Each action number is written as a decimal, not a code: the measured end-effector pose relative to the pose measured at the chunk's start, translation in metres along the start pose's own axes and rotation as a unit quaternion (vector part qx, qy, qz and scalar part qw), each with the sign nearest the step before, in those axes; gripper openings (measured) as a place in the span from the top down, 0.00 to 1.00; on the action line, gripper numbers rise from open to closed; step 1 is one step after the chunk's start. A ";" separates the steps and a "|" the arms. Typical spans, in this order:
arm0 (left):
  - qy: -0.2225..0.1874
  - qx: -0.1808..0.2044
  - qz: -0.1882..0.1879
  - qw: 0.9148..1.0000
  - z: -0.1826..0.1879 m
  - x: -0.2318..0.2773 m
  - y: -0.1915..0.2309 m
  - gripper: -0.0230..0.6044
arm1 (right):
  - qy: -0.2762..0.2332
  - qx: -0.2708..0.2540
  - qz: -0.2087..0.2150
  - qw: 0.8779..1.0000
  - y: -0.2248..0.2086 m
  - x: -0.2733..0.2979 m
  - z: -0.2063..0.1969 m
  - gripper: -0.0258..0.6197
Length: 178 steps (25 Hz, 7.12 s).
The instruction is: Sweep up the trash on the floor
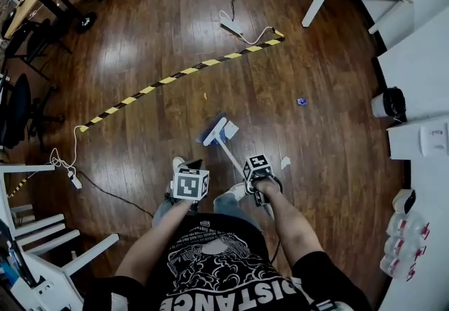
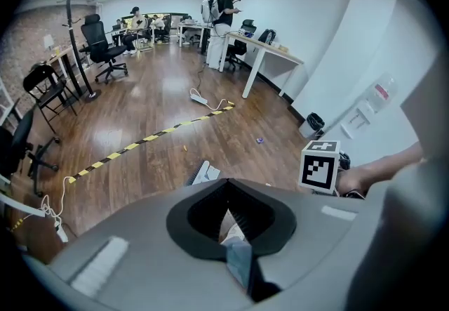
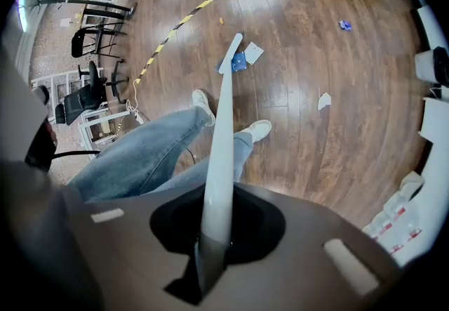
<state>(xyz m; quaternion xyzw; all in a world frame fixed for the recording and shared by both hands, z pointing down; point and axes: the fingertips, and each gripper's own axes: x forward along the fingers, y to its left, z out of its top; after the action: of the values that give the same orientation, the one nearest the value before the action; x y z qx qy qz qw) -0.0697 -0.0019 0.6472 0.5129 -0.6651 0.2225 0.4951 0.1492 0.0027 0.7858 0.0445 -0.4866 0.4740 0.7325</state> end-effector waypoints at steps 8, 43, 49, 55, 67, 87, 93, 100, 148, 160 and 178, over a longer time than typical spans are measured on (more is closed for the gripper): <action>0.010 0.047 0.008 0.999 0.008 0.004 -0.020 0.96 | -0.009 0.012 0.018 1.000 -0.006 0.003 -0.007 0.91; 0.018 0.100 -0.033 0.994 0.162 0.066 0.111 0.96 | -0.107 0.038 0.147 0.983 0.177 -0.077 0.183 0.91; 0.041 0.112 -0.035 0.992 0.187 0.085 0.168 0.96 | -0.101 0.034 0.152 0.983 0.224 -0.084 0.239 0.91; 0.055 0.121 -0.043 0.990 0.202 0.094 0.199 0.96 | -0.094 0.057 0.170 0.979 0.243 -0.071 0.276 0.91; 0.066 0.126 -0.053 0.988 0.179 0.092 0.195 0.96 | -0.083 0.153 0.217 0.961 0.218 -0.037 0.242 0.91; 0.050 0.123 -0.063 0.989 0.102 0.058 0.059 0.96 | -0.063 0.158 0.163 0.972 0.114 -0.008 0.087 0.91; 0.051 0.129 -0.063 0.988 0.082 0.056 0.023 0.96 | -0.063 0.165 0.168 0.970 0.087 -0.002 0.054 0.91; 0.045 0.133 -0.065 0.988 0.070 0.052 -0.009 0.96 | -0.066 0.176 0.184 0.965 0.072 0.007 0.027 0.91; 0.046 0.243 -0.252 0.936 0.220 0.096 -0.061 0.96 | -0.361 0.451 0.386 0.719 0.045 -0.222 0.171 0.92; 0.065 0.255 -0.198 0.944 0.267 0.151 -0.157 0.96 | -0.374 0.465 0.425 0.681 -0.112 -0.284 0.200 0.92; 0.096 0.237 -0.133 0.958 0.291 0.203 -0.199 0.96 | -0.349 0.509 0.505 0.603 -0.211 -0.285 0.252 0.92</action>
<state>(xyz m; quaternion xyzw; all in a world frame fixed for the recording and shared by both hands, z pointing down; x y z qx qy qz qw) -0.0123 -0.4037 0.6657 0.6756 -0.4687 0.3540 0.4457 0.1136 -0.4312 0.7860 0.3194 -0.3299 0.8883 0.0099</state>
